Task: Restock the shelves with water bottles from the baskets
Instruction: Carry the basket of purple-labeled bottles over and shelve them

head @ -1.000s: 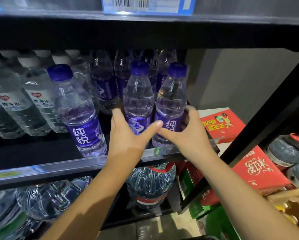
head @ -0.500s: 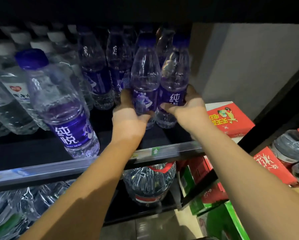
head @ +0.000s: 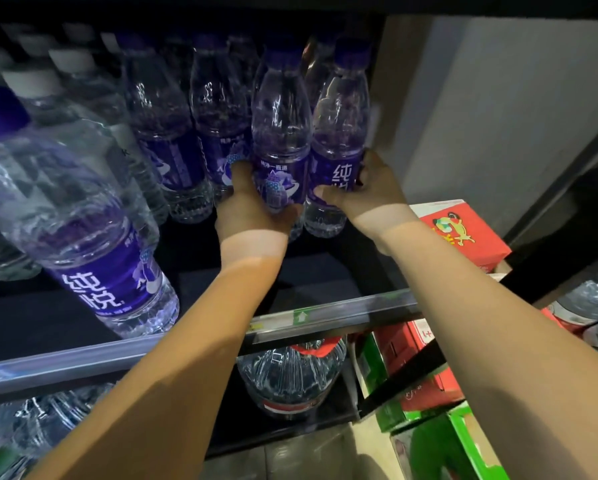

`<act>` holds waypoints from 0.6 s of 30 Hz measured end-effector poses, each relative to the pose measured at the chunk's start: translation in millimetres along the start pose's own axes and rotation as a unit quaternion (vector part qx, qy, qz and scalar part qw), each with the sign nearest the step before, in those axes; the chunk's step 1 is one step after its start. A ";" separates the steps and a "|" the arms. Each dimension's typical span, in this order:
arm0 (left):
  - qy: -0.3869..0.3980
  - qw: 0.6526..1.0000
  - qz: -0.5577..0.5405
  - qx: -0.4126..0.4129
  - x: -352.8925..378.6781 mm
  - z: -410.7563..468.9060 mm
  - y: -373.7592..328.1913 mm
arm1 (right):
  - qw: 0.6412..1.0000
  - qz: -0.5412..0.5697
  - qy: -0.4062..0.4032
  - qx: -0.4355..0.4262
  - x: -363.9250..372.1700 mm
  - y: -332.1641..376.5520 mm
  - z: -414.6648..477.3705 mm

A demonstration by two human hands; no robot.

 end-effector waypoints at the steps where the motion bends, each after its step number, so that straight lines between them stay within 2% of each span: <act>1: 0.001 1.000 0.007 -0.003 0.3 -0.8 -1.6 | 1.000 0.000 0.006 0.002 -0.8 1.3 0.8; 11: 0.029 0.998 0.023 -0.051 2.0 -7.7 -15.9 | 0.998 -0.008 0.061 0.018 -5.2 10.0 -0.1; 14: 0.055 0.994 0.043 -0.088 -8.9 -11.5 -14.4 | 0.998 -0.007 0.041 0.039 -13.3 10.8 -17.2; 16: 0.044 0.993 0.101 -0.041 -27.0 -27.0 -11.9 | 0.999 0.002 0.000 0.040 -26.6 13.1 -40.0; 18: 0.020 0.991 0.121 0.051 -49.5 -54.7 -7.4 | 0.998 -0.043 -0.046 -0.012 -44.6 8.3 -66.9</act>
Point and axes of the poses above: each hand's wrist, its own z-axis towards the middle knuckle, its own x-axis out of the palm, y = z × x, the point moved 1 cm from there along z, towards the middle knuckle, and after that the axes turned 15 degrees about -y, right-handed, at the moved point
